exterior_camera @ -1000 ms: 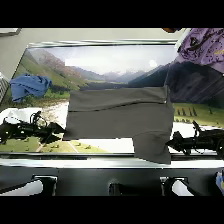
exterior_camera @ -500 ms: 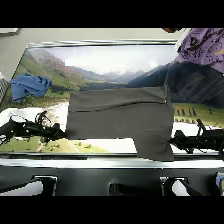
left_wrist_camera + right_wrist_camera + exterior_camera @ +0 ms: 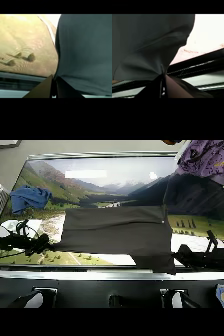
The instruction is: Fold the clothes and pants, and hang the long-sleeved shirts on hangers.
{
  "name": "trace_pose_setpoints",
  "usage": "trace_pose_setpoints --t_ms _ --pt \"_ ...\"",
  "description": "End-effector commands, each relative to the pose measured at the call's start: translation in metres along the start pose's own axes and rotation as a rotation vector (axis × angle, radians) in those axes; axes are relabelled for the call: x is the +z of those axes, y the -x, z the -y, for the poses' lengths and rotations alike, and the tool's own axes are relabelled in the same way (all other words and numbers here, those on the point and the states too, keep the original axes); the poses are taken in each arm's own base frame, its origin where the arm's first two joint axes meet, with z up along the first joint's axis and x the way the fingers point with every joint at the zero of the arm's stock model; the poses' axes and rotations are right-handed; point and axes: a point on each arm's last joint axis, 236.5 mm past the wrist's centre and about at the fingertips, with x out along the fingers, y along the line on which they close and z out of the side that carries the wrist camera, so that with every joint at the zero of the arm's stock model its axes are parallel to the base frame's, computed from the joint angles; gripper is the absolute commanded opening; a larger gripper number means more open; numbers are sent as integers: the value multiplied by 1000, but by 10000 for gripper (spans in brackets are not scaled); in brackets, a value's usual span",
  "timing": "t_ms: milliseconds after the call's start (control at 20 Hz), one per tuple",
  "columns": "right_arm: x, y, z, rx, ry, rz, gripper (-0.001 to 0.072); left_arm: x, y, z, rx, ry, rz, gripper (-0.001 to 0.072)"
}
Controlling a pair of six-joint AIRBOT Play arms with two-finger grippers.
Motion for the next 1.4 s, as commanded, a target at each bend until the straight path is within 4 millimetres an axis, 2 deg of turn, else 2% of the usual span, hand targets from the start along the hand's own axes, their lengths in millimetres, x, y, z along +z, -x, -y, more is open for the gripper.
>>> trace_pose_setpoints --t_ms 0,100,200,350,500,600,750,900,1150,1350 --pt "8 19 -18 30 12 86 28 15 10 6 -18 34 97 14" --pt "30 19 -29 79 22 106 28 32 10 15 -58 51 156 14" --pt "55 11 -42 93 87 102 28 49 7 20 -85 70 195 14" --pt "96 -28 -77 53 225 77 28 71 1 33 -125 43 218 14" --pt "145 -60 -90 -60 304 62 29 99 -5 52 -124 -9 251 14" --pt "177 -75 -101 -60 310 58 29 120 -9 64 -127 -30 277 14" --pt "218 -85 -115 -53 321 84 29 147 -26 78 -124 -48 261 14" --pt "242 -100 -119 -49 321 89 29 169 -42 93 -122 -79 244 14" --pt "262 -123 -117 -34 294 122 30 208 -62 115 -112 -134 252 14" --pt "277 -142 -123 -27 299 183 31 229 -78 118 -112 -103 249 14"
